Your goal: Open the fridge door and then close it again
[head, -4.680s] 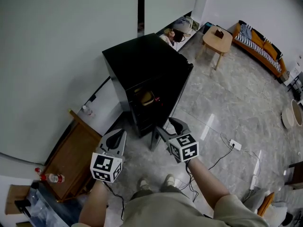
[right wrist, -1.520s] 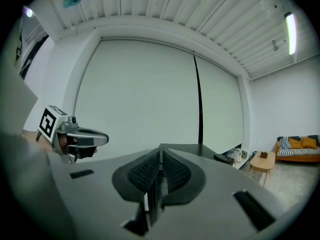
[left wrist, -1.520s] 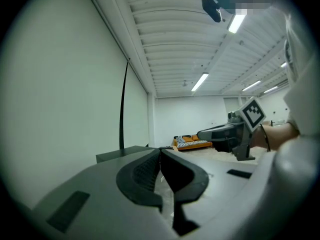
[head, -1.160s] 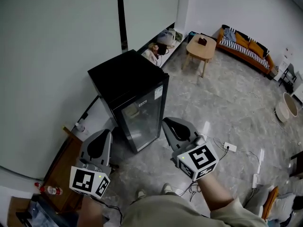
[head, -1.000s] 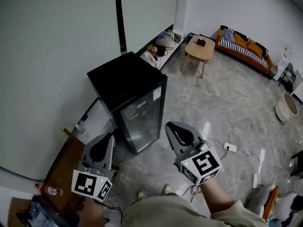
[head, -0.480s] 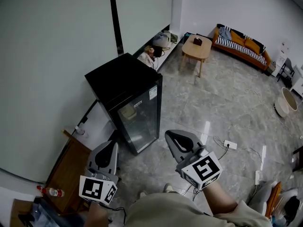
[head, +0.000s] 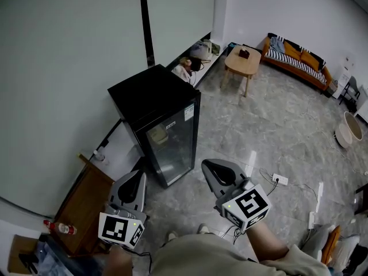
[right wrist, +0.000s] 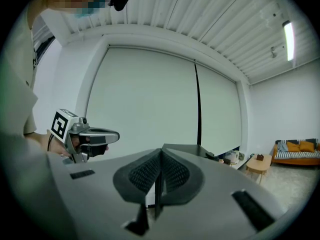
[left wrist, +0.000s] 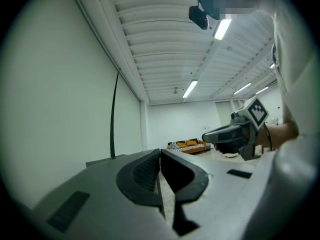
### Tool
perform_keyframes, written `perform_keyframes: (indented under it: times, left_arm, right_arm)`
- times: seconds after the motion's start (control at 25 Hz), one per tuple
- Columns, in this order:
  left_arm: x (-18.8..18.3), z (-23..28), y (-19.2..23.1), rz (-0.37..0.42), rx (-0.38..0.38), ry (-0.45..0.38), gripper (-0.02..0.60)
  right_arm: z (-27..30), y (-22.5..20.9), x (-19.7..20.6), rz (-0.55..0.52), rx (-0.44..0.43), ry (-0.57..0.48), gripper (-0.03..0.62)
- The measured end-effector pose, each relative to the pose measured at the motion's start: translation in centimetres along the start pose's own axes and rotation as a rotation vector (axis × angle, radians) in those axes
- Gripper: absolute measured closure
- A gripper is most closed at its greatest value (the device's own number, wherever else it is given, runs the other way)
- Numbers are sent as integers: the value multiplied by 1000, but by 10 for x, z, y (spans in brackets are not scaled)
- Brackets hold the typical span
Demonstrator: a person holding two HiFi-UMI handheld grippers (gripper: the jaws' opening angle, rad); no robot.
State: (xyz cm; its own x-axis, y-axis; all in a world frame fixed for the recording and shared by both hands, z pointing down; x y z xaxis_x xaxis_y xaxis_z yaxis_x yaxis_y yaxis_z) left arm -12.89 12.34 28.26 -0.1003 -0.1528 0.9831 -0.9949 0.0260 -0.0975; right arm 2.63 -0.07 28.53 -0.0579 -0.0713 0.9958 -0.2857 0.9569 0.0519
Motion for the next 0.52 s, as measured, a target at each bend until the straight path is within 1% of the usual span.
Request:
perform_keyframes:
  times: [0.52]
  left_arm:
    - [-1, -7, 2, 28, 0, 15, 574]
  right_arm:
    - [1, 8, 6, 16, -20, 14, 597]
Point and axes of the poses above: the fingertips, and each gripper's own axes: z forward along the fingers, y to its left, x out of its underside, the point moved 4 cm from there along -z, backward along the fingers, and after that the axes turned 11 degrees about -y, right-handed, at the moved point
